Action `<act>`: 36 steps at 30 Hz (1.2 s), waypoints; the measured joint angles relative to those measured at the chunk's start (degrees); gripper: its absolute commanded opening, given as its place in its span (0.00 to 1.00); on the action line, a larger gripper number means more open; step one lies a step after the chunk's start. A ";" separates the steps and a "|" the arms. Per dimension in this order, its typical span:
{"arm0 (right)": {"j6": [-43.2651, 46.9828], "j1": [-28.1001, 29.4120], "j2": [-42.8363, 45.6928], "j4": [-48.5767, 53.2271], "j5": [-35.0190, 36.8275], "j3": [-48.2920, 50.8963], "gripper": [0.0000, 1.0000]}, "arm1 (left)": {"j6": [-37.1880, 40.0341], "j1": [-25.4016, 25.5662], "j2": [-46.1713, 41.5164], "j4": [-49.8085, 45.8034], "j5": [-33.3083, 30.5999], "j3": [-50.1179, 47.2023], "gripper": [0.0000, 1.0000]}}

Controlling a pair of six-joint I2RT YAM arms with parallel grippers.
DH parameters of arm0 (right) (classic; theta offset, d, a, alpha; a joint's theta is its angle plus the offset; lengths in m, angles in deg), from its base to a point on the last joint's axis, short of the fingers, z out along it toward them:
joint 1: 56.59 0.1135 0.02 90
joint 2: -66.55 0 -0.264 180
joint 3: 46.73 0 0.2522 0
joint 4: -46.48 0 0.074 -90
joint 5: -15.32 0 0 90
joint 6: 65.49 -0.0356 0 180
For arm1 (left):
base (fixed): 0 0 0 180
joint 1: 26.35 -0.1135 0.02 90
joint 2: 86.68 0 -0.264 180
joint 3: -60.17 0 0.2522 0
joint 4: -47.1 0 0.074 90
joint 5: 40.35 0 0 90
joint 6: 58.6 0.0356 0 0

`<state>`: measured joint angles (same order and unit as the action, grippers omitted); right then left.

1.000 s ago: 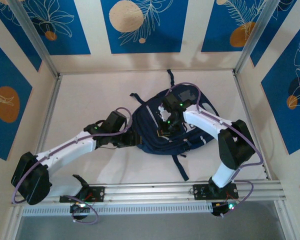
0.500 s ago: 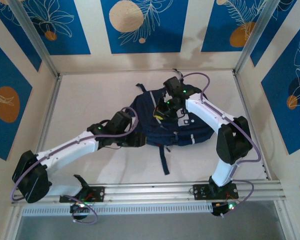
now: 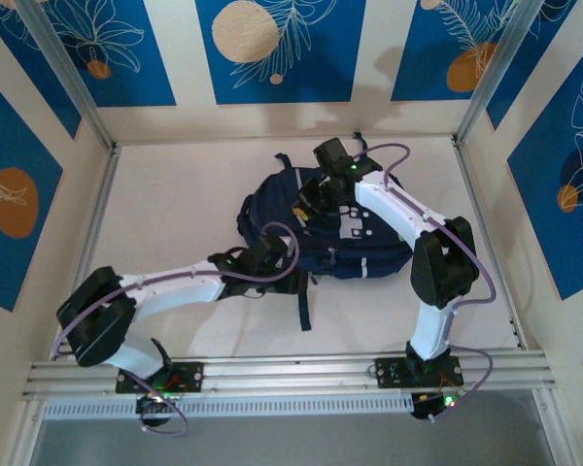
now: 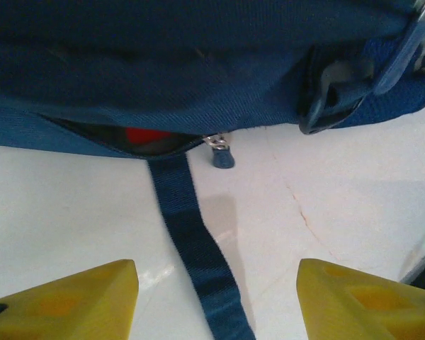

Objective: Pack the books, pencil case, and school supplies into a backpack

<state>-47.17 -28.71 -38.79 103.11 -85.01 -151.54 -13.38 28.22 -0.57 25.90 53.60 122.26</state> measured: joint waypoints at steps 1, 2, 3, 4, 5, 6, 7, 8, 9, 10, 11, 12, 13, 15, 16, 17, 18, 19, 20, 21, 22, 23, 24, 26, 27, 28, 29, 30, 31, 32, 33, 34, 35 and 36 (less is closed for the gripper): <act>-0.76 -0.11 0.00 0.02 0.00 -0.39 0.00 | -0.15 0.59 1.03 1.53 -0.87 -0.39 0.59; -1.27 -0.17 0.00 0.04 -0.02 -0.74 0.00 | -0.26 0.90 1.86 2.49 -1.55 -0.55 0.59; -1.90 -0.28 0.00 0.02 0.00 -1.07 0.00 | -0.28 1.16 2.93 3.69 -2.51 -0.61 0.59; -2.40 -0.42 0.00 0.04 0.00 -1.38 0.00 | -0.28 1.25 3.87 4.83 -3.30 -0.63 0.59; -2.84 -0.50 0.00 0.00 0.00 -1.53 0.00 | -0.26 1.25 4.52 5.77 -3.91 -0.63 0.59; -3.32 -0.59 0.00 -0.04 0.02 -1.55 0.00 | -0.28 1.25 5.38 6.99 -4.63 -0.63 0.58; -3.78 -0.66 0.00 -0.02 0.00 -1.55 0.00 | -0.28 1.29 6.25 8.17 -5.22 -0.61 0.58; -4.17 -0.70 0.00 -0.07 0.00 -1.53 0.00 | -0.26 1.49 7.02 8.83 -5.68 -0.52 0.58; -4.76 -0.72 0.00 -0.28 -0.02 -1.40 0.00 | -0.24 1.62 8.07 9.18 -6.19 -0.20 0.57; -5.31 -0.76 0.00 -0.72 -0.15 -1.16 0.00 | -0.13 1.81 9.20 9.55 -6.75 0.26 0.56; -5.77 -0.81 0.00 -1.20 -0.28 -0.85 0.00 | -0.07 2.01 10.08 9.73 -7.26 0.72 0.55; -6.34 -0.85 0.00 -1.79 -0.46 -0.39 0.00 | 0.22 2.25 11.02 9.88 -7.85 1.27 0.55; -6.75 -0.90 0.00 -2.19 -0.66 0.02 0.00 | 0.55 2.49 11.85 10.03 -8.76 1.84 0.54; -7.39 -0.90 0.00 -2.69 -0.90 0.46 0.00 | 1.86 2.78 12.46 10.49 -10.58 2.19 0.53; -7.67 -0.90 0.00 -2.97 -1.07 0.66 0.00 | 2.62 2.84 12.52 11.10 -11.56 2.19 0.51; -7.85 -0.92 0.00 -3.23 -1.16 0.83 0.00 | 3.45 2.91 12.57 11.89 -12.37 2.16 0.50; -8.07 -0.94 0.00 -3.54 -1.27 0.94 0.00 | 4.48 2.95 12.59 13.35 -13.20 1.84 0.49; -8.26 -1.03 0.02 -4.07 -1.46 1.11 0.00 | 5.42 2.99 12.63 15.08 -13.79 1.31 0.48; -8.33 -1.14 0.07 -4.35 -1.62 1.22 0.00 | 6.45 2.99 12.79 16.63 -14.14 0.81 0.48; -8.48 -1.25 0.07 -4.66 -1.81 1.40 0.00 | 7.67 2.99 13.27 18.56 -14.32 0.42 0.48; -8.57 -1.33 0.13 -4.94 -1.95 1.66 0.00 | 8.79 2.99 14.03 20.13 -14.34 0.33 0.48; -8.72 -1.38 0.17 -5.16 -2.01 1.90 0.00 | 9.68 3.02 14.86 21.59 -14.27 0.35 0.48; -8.83 -1.40 0.17 -5.20 -2.14 2.10 0.00 | 10.84 3.04 15.91 23.26 -14.03 0.35 0.48; -8.90 -1.40 0.17 -5.38 -2.29 2.56 0.00 | 12.87 3.15 17.51 25.31 -13.88 0.35 0.48; -8.92 -1.40 0.17 -5.46 -2.40 2.71 0.00 | 13.97 3.28 18.14 26.05 -13.92 0.35 0.48; -8.92 -1.40 0.17 -5.53 -2.56 2.82 0.00 | 15.26 3.52 18.71 26.84 -14.05 0.35 0.48; -8.94 -1.44 0.17 -5.64 -2.67 2.82 0.00 | 16.22 3.76 19.06 27.61 -14.29 0.35 0.48; -8.94 -1.46 0.22 -5.73 -2.80 2.82 0.00 | 17.09 4.04 19.39 28.28 -14.58 0.33 0.48; -8.94 -1.55 0.24 -5.81 -2.93 2.82 0.00 | 18.23 4.33 19.65 29.49 -15.10 0.07 0.48; -9.03 -1.66 0.26 -5.88 -3.15 2.82 0.00 | 18.93 4.48 19.74 30.40 -15.65 -0.28 0.47; -9.14 -1.70 0.28 -5.92 -3.30 2.84 0.00 | 19.85 4.61 19.85 31.69 -16.41 -0.85 0.46; -9.22 -1.73 0.33 -6.01 -3.41 2.86 0.00 | 20.68 4.72 19.91 33.09 -17.16 -1.57 0.44; -9.35 -1.75 0.48 -6.23 -3.45 3.06 0.00 | 21.40 4.83 19.96 34.23 -17.79 -2.14 0.42; -9.38 -1.77 0.72 -6.47 -3.50 3.43 0.00 | 22.01 4.94 20.15 35.41 -18.71 -2.62 0.38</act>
<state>-56.55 -30.48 -38.06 96.64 -88.51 -148.11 8.63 33.16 19.58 61.30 34.89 119.64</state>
